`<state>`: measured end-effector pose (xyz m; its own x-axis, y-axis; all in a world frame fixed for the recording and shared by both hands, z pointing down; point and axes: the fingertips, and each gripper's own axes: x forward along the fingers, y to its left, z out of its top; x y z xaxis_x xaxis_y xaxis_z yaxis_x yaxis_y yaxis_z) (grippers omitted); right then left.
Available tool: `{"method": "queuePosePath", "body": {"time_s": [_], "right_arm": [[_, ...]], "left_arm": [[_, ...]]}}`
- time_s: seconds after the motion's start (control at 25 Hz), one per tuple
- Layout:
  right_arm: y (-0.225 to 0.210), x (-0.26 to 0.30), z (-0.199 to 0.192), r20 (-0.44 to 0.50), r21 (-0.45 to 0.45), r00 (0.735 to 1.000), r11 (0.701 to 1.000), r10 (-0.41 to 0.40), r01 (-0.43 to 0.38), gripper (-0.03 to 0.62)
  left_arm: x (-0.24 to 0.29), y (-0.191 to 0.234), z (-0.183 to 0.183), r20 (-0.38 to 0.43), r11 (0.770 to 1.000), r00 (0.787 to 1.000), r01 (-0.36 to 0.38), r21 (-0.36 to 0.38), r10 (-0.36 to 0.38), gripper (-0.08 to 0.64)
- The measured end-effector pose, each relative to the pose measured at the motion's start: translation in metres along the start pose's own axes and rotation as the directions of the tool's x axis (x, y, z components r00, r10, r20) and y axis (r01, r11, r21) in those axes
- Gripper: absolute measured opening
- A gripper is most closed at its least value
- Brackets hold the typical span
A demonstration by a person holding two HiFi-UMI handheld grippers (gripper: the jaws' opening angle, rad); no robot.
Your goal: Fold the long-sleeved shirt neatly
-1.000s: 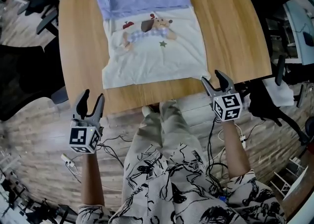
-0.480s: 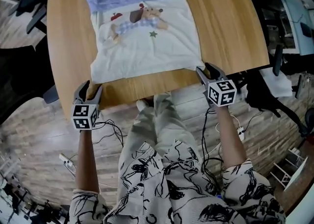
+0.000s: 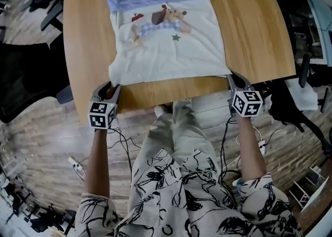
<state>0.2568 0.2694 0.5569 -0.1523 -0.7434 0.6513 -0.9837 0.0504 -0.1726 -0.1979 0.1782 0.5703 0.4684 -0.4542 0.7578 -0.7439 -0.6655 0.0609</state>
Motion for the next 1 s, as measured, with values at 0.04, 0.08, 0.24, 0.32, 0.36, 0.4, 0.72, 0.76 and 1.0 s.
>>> {"method": "queuePosePath", "body": {"time_s": [0.04,0.08,0.24,0.32,0.36,0.4,0.72,0.76,1.0], "right_arm": [[-0.001,0.000,-0.001,0.000,0.003,1.000,1.000,-0.002,0.002,0.028],[-0.001,0.001,-0.001,-0.001,0.000,1.000,1.000,-0.004,0.004,0.028],[-0.001,-0.004,0.003,0.019,-0.018,1.000,1.000,-0.014,0.014,0.028],[-0.002,-0.011,0.010,0.051,-0.018,0.998,0.999,-0.027,0.028,0.028],[-0.003,-0.015,0.014,0.069,-0.018,0.997,0.999,-0.034,0.035,0.028],[-0.003,-0.018,0.018,0.085,-0.019,0.996,0.999,-0.039,0.041,0.028],[-0.021,-0.055,0.013,0.145,0.052,0.988,0.998,-0.048,0.041,0.028],[-0.025,-0.060,0.010,0.149,0.063,0.988,0.997,-0.046,0.037,0.028],[-0.042,-0.088,-0.007,0.154,0.023,0.988,0.999,0.026,-0.030,0.028]], "left_arm": [[-0.001,0.000,0.001,0.004,1.000,1.000,0.000,-0.010,0.000,0.084],[-0.002,-0.002,0.002,0.011,1.000,1.000,0.001,-0.022,0.000,0.043],[-0.013,-0.017,0.001,0.023,0.995,1.000,0.017,-0.096,-0.015,0.038],[-0.023,-0.033,0.001,0.034,0.989,0.999,0.032,-0.143,-0.027,0.038],[-0.030,-0.042,0.003,0.045,0.986,0.998,0.039,-0.161,-0.032,0.039],[-0.036,-0.052,0.005,0.058,0.984,0.998,0.044,-0.174,-0.035,0.039],[-0.077,-0.090,-0.005,0.124,0.974,0.992,-0.001,-0.228,0.030,0.035],[-0.080,-0.089,-0.011,0.118,0.973,0.992,-0.017,-0.230,0.045,0.035],[-0.092,-0.107,-0.037,0.094,0.980,0.992,-0.070,-0.187,0.089,0.035]]}}
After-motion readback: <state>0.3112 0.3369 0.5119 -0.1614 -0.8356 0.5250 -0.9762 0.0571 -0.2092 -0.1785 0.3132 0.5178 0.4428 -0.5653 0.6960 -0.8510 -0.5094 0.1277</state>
